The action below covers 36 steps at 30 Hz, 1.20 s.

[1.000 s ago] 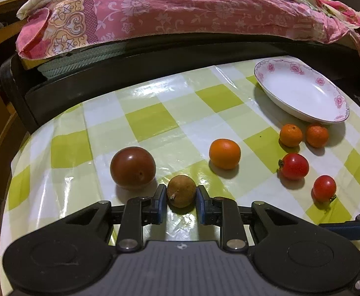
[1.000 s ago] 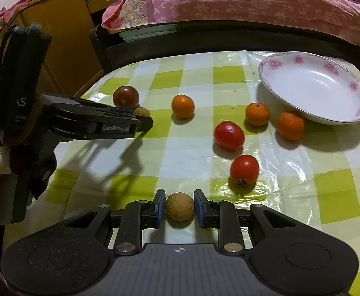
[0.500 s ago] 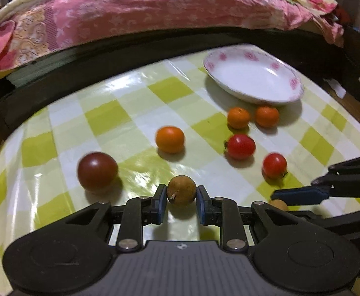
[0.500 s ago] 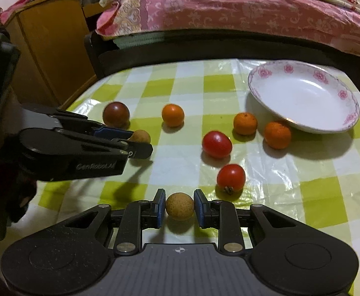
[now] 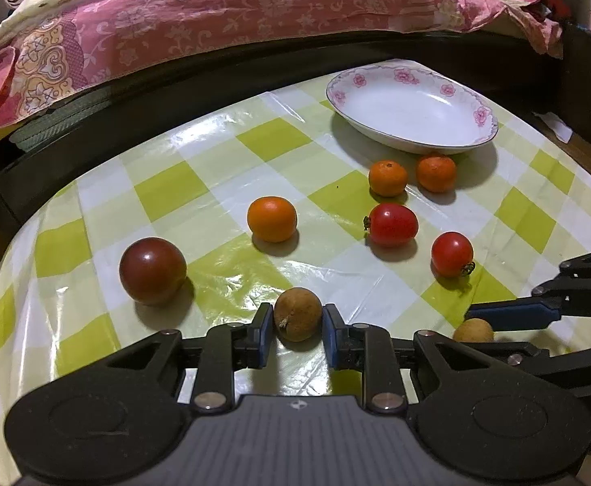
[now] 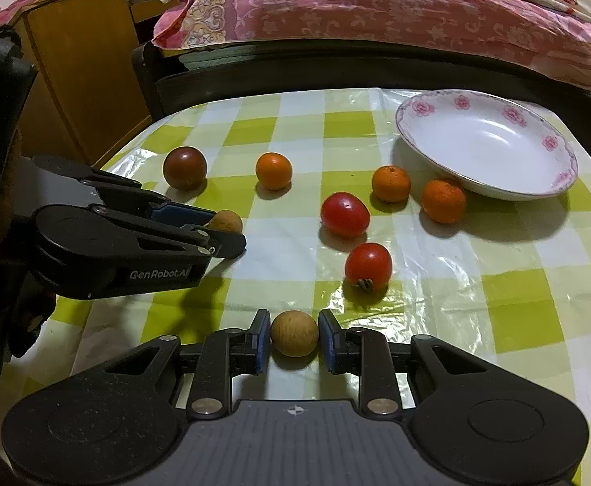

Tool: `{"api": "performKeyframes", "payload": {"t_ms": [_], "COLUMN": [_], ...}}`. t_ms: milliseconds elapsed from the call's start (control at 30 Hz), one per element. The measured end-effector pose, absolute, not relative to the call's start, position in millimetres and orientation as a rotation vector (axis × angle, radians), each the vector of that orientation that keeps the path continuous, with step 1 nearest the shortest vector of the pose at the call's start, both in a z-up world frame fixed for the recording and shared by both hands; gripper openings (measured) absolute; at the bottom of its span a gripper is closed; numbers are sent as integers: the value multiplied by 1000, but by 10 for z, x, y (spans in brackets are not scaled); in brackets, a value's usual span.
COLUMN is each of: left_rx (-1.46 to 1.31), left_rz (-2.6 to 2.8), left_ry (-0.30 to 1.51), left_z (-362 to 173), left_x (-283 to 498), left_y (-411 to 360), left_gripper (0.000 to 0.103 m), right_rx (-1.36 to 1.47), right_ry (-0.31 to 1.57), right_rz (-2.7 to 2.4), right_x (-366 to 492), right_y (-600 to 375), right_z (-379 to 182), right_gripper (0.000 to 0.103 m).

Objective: Organize fruits
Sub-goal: 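Carry both held longans over the white plate with both tools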

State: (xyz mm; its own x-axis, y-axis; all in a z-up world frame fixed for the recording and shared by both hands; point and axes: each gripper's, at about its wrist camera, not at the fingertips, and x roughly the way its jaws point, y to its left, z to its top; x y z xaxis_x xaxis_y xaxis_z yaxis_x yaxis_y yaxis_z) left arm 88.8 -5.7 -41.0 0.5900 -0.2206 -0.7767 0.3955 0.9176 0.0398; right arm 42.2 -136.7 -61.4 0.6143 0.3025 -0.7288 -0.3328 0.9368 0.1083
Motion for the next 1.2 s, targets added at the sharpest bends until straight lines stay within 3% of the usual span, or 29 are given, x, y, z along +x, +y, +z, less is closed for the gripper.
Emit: {"api": "performKeyframes", "payload": {"t_ms": [800,1200], "left_rx": [119,163], "left_rz": [-436,-458], "left_ry": [814,815], "left_z": [45,-70], "left_x": [1556,1946], "left_y": [-760,-1084], "left_gripper": [33,33], "right_rx": [140,101], "right_ry": [724,702], "right_rz": [159,70], "right_x": [1012,1507], "right_y": [-2048,-2358], "right_z": [-130,-127], "right_gripper": [21,22]}}
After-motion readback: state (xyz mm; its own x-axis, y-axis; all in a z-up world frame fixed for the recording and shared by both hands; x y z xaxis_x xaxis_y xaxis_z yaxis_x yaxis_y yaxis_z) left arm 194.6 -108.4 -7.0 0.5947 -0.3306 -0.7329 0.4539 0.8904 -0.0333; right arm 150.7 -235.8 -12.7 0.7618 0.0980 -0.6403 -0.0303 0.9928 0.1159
